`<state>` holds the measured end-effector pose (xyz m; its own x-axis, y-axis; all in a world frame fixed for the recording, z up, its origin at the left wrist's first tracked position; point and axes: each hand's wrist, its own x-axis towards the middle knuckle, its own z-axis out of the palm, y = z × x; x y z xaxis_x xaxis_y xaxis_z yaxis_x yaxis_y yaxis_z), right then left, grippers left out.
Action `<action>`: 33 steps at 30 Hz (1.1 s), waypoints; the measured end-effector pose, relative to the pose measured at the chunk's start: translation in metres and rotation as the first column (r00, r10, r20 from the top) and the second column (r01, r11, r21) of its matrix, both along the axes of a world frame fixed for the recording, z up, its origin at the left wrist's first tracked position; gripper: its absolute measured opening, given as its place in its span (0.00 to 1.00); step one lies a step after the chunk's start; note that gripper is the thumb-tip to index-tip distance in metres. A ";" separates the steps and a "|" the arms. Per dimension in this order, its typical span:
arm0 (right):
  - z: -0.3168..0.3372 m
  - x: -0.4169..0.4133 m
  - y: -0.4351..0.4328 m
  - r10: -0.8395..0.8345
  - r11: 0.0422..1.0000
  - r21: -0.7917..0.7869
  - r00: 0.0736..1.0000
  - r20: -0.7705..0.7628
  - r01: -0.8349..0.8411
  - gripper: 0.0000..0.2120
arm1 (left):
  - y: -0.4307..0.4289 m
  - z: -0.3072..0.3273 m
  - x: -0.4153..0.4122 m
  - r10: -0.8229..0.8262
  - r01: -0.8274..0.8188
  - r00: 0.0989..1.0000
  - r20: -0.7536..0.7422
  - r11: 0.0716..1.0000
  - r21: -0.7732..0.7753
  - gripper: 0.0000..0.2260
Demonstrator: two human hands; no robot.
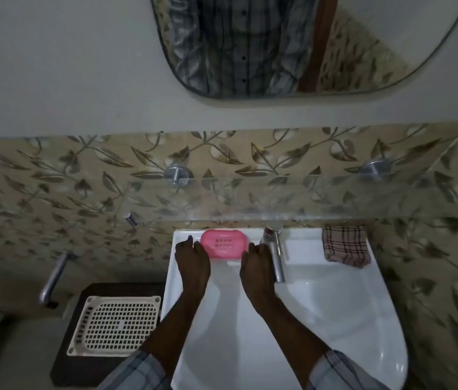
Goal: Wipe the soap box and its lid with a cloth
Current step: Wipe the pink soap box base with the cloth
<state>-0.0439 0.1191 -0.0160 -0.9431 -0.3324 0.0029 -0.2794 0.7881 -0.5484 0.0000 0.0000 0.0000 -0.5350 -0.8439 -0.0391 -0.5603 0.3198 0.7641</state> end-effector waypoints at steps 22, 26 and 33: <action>0.020 0.014 0.017 -0.208 0.735 -0.556 0.910 0.360 0.388 0.08 | -0.012 0.017 0.030 0.152 0.142 0.969 -0.197 0.310 0.940 0.19; 0.024 0.025 0.038 -0.177 0.824 -0.503 0.962 0.210 0.262 0.08 | -0.006 0.016 0.042 0.073 0.309 0.951 -0.302 -0.128 0.942 0.31; 0.031 0.026 0.066 -0.097 0.919 -0.379 0.994 0.052 0.109 0.07 | 0.009 0.010 0.041 -0.021 0.409 0.880 -0.474 -0.475 0.779 0.35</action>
<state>-0.0182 0.1850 0.0155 -0.9738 -0.2132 0.0796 -0.1856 0.5419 -0.8197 0.0407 0.0094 0.0105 -0.8064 0.4464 -0.3879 -0.5469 -0.8125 0.2017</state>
